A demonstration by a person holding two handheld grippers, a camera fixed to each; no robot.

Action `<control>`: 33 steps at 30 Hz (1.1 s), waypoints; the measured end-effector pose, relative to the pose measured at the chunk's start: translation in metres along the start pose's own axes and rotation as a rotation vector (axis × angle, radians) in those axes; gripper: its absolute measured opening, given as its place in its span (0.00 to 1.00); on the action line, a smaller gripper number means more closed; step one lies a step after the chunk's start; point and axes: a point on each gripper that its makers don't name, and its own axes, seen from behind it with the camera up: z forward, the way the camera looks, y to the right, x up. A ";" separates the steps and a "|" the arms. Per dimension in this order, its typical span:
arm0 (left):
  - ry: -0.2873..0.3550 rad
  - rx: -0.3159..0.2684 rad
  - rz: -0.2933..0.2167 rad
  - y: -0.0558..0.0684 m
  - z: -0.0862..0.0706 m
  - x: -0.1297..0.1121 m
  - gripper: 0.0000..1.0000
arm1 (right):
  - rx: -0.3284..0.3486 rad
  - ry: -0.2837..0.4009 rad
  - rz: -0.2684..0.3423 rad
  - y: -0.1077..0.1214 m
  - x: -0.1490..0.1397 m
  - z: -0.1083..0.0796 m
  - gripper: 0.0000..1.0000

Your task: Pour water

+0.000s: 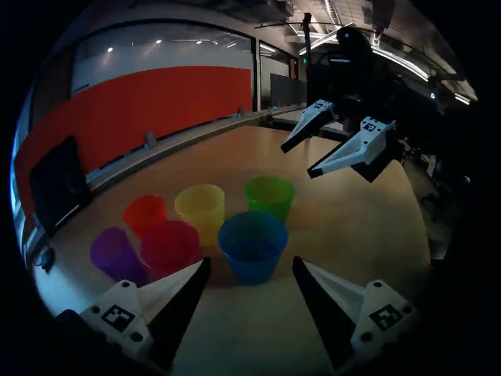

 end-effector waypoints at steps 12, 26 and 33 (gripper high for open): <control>-0.010 -0.008 -0.005 -0.002 0.018 -0.004 0.97 | 0.019 -0.043 -0.009 -0.002 -0.017 0.015 1.00; -0.004 -0.023 -0.004 -0.001 0.037 0.001 0.96 | 0.048 -0.073 -0.008 -0.003 -0.026 0.034 1.00; -0.003 -0.023 -0.006 -0.001 0.044 0.004 0.96 | 0.053 -0.075 -0.008 -0.003 -0.027 0.039 1.00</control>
